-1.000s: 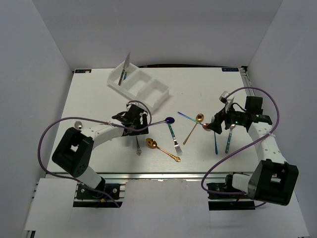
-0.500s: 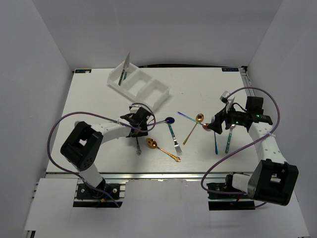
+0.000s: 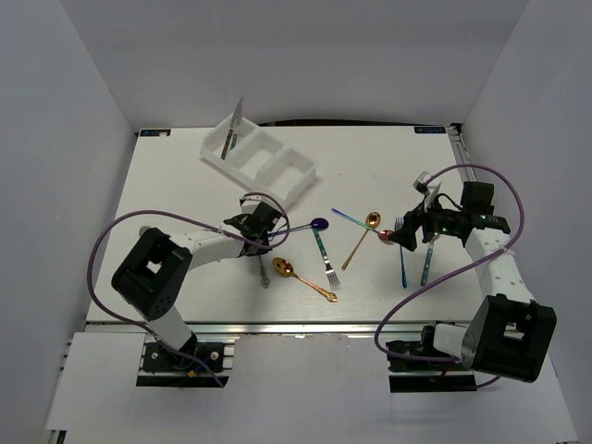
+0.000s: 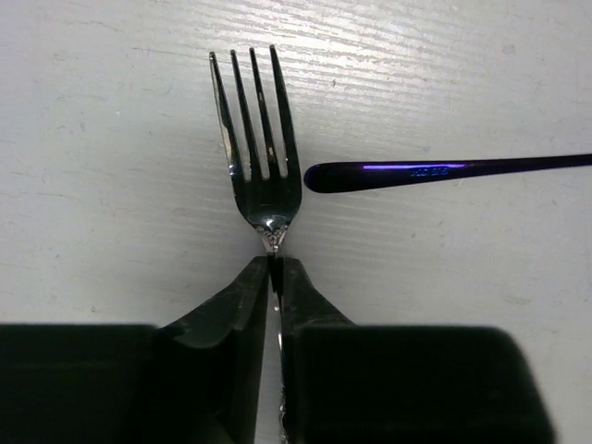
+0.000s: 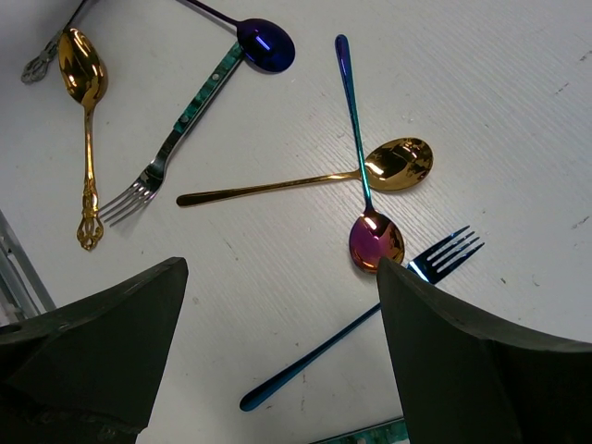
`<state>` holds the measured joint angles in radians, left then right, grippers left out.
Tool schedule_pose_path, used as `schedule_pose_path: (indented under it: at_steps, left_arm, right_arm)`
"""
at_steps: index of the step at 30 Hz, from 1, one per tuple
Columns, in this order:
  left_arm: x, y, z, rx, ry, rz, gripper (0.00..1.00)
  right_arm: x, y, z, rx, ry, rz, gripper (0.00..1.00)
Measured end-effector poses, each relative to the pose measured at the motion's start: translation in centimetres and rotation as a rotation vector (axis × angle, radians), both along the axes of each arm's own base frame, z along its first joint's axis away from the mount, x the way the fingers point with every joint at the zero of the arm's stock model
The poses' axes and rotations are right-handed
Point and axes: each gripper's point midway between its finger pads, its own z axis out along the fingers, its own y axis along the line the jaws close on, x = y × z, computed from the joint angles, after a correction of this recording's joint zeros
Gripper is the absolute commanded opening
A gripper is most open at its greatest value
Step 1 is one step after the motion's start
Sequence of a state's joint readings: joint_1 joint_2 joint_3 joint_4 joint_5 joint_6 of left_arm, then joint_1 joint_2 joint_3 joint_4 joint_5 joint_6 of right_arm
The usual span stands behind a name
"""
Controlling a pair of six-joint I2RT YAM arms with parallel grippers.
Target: Sort the eating utensils into containers
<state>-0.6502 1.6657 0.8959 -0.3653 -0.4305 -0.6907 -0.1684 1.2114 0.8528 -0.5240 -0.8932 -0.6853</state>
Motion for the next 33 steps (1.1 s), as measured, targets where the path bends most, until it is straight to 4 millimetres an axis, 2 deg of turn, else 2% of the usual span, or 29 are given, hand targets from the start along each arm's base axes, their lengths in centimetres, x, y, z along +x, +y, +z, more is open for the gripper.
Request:
schedule_pose_path:
  at_steps: [3,7,12,14,19,23,27,33]
  left_arm:
    - [-0.2,0.1,0.0,-0.009,-0.010,0.003,0.07]
    - [-0.6,0.4,0.1,-0.012,-0.014,-0.003,0.00]
    - [-2.1,1.5,0.4,0.010,0.012,-0.027,0.00]
    - [-2.4,1.8,1.3,0.011,0.003,-0.041,0.00]
    - [-1.5,1.4,5.4,-0.012,-0.098,-0.110,0.00]
    - [0.8,0.2,9.3,-0.027,-0.214,-0.210,0.00]
    - [4.6,-1.0,13.4,-0.090,-0.343,-0.313,0.00]
    - [13.1,-1.2,20.2,-0.206,-0.539,-0.476,0.00]
  right_arm:
    - [0.0,-0.1,0.0,0.000,0.001,-0.005,0.89]
    - [0.1,-0.4,0.0,0.000,0.001,-0.014,0.89]
    - [0.2,-0.7,-0.1,0.000,0.003,-0.025,0.90]
    - [0.3,-0.8,-0.1,0.001,0.005,-0.029,0.89]
    - [0.3,-1.0,-0.2,0.002,0.006,-0.035,0.89]
    - [0.3,-1.0,-0.2,0.002,0.006,-0.035,0.89]
    - [0.3,-1.0,-0.2,0.002,0.006,-0.036,0.89]
    - [0.3,-1.1,0.0,0.009,0.001,-0.037,0.89]
